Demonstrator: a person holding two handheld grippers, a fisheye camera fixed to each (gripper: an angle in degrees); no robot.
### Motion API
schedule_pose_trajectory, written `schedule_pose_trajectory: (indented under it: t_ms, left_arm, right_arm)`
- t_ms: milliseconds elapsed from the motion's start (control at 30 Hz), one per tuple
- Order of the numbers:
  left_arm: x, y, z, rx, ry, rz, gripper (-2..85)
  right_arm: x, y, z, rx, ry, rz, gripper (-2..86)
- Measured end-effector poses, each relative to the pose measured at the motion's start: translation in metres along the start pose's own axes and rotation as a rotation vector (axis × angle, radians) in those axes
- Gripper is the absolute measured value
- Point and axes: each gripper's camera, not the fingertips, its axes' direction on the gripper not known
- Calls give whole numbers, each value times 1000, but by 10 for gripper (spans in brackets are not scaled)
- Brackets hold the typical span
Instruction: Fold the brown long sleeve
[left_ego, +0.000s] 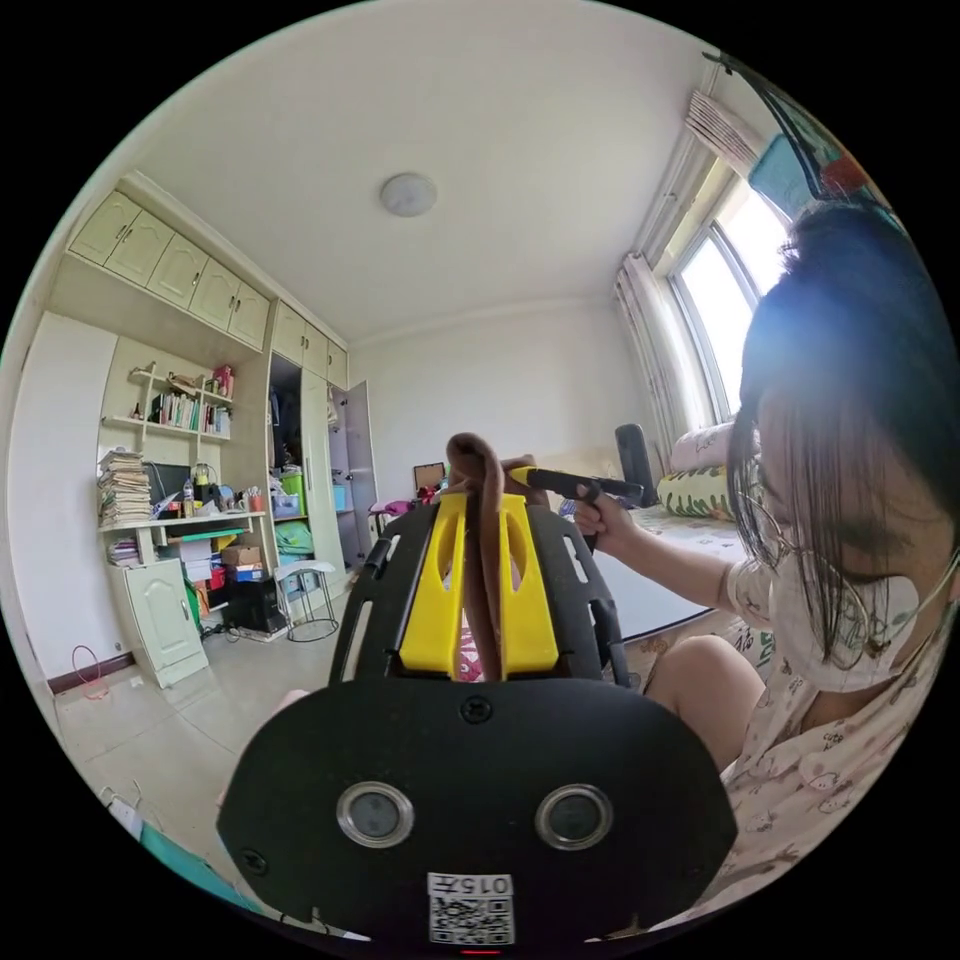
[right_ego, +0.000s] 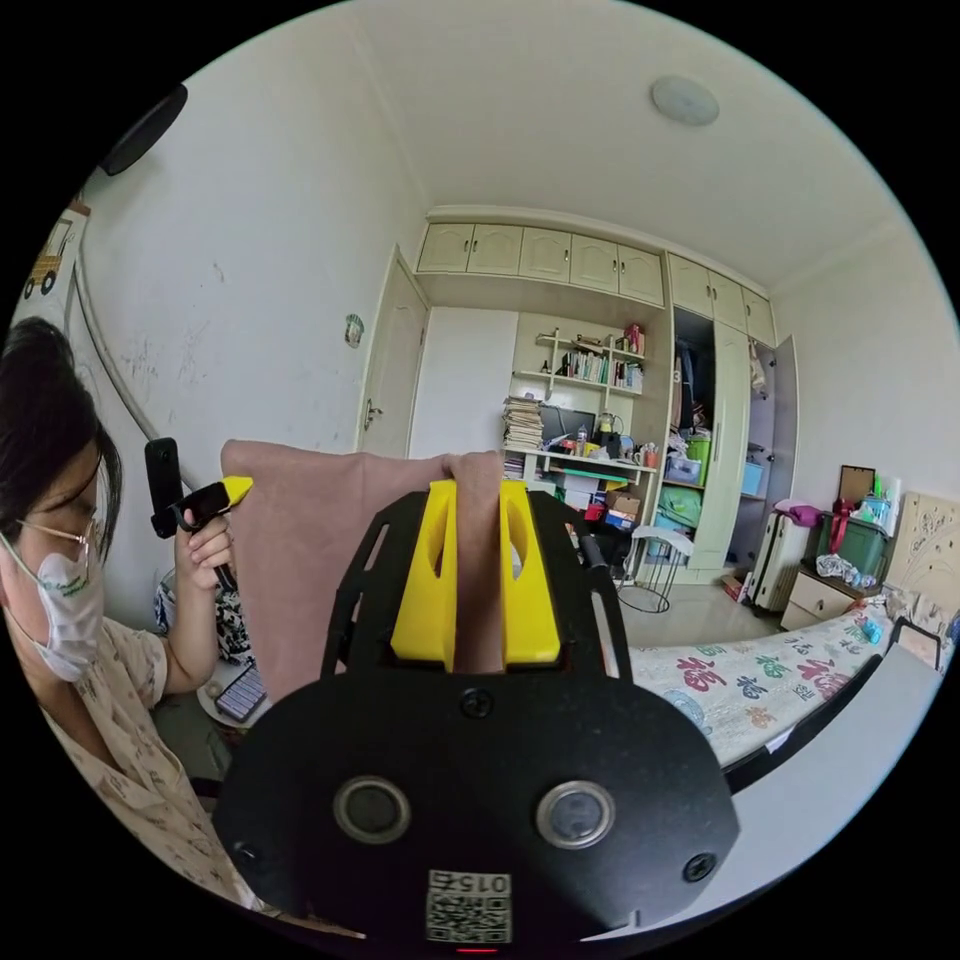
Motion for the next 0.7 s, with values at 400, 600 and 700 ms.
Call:
schedule_pose_trajectory:
  t_ms: [400, 600, 700]
  left_arm:
    - [-72, 67, -25, 14, -49, -250, 53]
    - [-81, 74, -27, 2, -91, -261, 53]
    - [-78, 70, -27, 15, -75, -256, 53]
  right_arm:
    - [-27, 94, 90, -82, -126, 24, 67]
    - [-51, 102, 124, -86, -122, 20, 66]
    - [-62, 94, 124, -85, -134, 28, 66]
